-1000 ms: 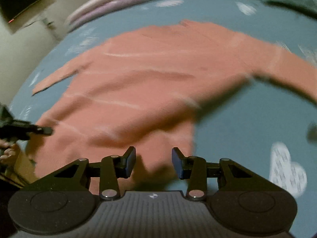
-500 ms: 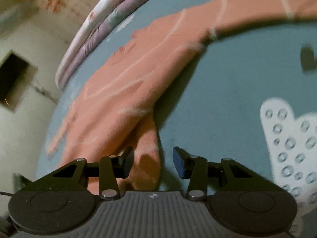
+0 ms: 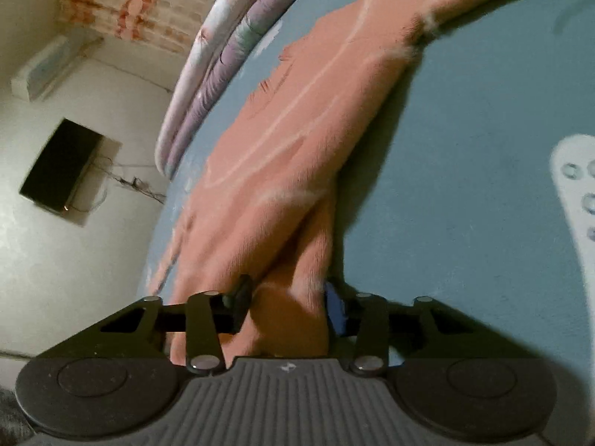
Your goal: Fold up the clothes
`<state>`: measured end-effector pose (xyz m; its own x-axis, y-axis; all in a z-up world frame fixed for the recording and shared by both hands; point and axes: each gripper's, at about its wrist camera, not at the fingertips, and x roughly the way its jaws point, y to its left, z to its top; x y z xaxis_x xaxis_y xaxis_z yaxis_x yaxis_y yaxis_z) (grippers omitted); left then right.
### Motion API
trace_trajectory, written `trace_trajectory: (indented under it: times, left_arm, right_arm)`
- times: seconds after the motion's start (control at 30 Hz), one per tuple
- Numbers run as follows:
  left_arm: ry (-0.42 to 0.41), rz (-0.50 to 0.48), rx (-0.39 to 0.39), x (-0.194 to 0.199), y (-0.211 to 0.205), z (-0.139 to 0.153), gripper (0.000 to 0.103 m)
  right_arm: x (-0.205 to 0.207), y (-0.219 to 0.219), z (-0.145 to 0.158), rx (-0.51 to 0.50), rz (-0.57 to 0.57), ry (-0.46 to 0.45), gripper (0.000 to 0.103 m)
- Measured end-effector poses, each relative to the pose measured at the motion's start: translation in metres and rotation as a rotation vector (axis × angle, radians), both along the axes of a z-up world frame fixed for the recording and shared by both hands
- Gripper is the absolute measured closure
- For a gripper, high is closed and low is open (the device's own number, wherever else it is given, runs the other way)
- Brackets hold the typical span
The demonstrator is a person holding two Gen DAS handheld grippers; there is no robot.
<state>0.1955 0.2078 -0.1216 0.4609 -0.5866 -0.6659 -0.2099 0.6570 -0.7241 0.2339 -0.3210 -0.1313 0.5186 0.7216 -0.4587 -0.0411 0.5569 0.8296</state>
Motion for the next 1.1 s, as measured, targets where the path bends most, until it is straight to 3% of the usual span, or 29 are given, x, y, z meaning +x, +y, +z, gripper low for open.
trace_trajectory:
  times: [0.07,0.1,0.13,0.23,0.37,0.47,0.6,0.67,0.77,0.93,1.1]
  left_arm:
    - [0.000,0.001,0.003,0.000,-0.001,0.000,0.093]
    - [-0.002,0.000,0.008,-0.001,-0.001,0.001,0.093]
    - [-0.005,0.002,0.009,-0.001,-0.002,0.001,0.093]
    - [-0.010,0.017,-0.004,-0.004,0.000,-0.001,0.092]
    - [-0.009,0.021,-0.015,-0.004,0.001,-0.002,0.092]
    - [-0.007,0.003,0.005,-0.001,-0.001,0.001,0.092]
    - [-0.020,-0.020,0.040,0.000,-0.005,0.004,0.092]
    - [-0.029,-0.017,0.039,-0.001,-0.005,0.004,0.092]
    - [-0.039,-0.004,0.029,-0.005,-0.004,0.002,0.092]
    - [-0.062,-0.013,0.062,-0.012,-0.008,0.008,0.091]
    - [-0.147,-0.052,0.134,-0.024,-0.020,0.030,0.070]
  right_arm:
    - [0.006,0.010,0.001,0.000,0.016,0.005,0.056]
    - [0.005,0.013,0.002,-0.012,0.030,0.013,0.059]
    - [0.003,0.014,0.005,-0.028,0.046,0.022,0.069]
    - [-0.011,0.003,0.016,-0.069,0.037,0.038,0.075]
    - [-0.037,-0.013,0.055,-0.101,0.020,0.007,0.076]
    - [-0.050,-0.018,0.092,-0.190,0.036,-0.014,0.075]
    - [-0.065,-0.035,0.119,-0.232,0.014,-0.036,0.073]
    - [-0.065,-0.038,0.116,-0.265,-0.011,-0.034,0.072]
    - [-0.067,-0.045,0.089,-0.298,-0.050,0.028,0.069]
    - [-0.098,-0.053,0.041,-0.223,-0.106,0.100,0.051]
    - [-0.104,-0.041,0.022,-0.114,-0.093,0.013,0.047]
